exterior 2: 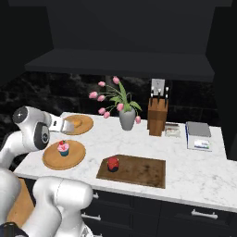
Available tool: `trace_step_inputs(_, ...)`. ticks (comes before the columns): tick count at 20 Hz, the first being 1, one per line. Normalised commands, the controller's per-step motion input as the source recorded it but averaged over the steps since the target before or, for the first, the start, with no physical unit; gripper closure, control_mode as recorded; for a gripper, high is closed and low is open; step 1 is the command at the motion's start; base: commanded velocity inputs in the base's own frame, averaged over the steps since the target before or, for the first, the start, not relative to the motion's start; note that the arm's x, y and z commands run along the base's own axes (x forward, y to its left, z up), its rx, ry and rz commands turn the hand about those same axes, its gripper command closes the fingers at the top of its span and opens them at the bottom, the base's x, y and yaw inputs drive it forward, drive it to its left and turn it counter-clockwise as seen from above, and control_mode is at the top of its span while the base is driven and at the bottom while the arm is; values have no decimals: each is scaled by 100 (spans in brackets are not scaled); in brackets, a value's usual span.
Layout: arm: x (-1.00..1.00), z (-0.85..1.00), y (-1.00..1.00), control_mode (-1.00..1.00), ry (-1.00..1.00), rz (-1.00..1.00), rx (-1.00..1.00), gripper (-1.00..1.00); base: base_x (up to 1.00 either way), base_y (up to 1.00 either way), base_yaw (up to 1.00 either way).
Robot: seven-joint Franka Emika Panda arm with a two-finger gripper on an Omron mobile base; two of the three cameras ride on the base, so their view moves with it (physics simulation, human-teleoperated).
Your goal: From the different types of pastries on the counter, select a croissant and place it on the cutting board. Then retrieve a jar of jam from the cabinet and place it alongside the croissant on the cutting board.
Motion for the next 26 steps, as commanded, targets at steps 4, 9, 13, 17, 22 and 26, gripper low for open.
trace_step_inputs(4,100,39,-32,-100,9,6,13,-100,0,0,0)
trace_step_inputs(9,30,-3,28,-100,6,0,1,-100,0,0,0)
trace_step_inputs(13,56,-17,17,-100,17,0,1,-100,0,0,0)
trace_step_inputs(17,44,-25,3,-100,17,0,7,-100,0,0,0)
trace_step_inputs(22,0,-36,43,-100,3,-4,3,-100,0,0,0)
trace_step_inputs(26,-4,-25,23,-100,0,0,11,-100,0,0,0)
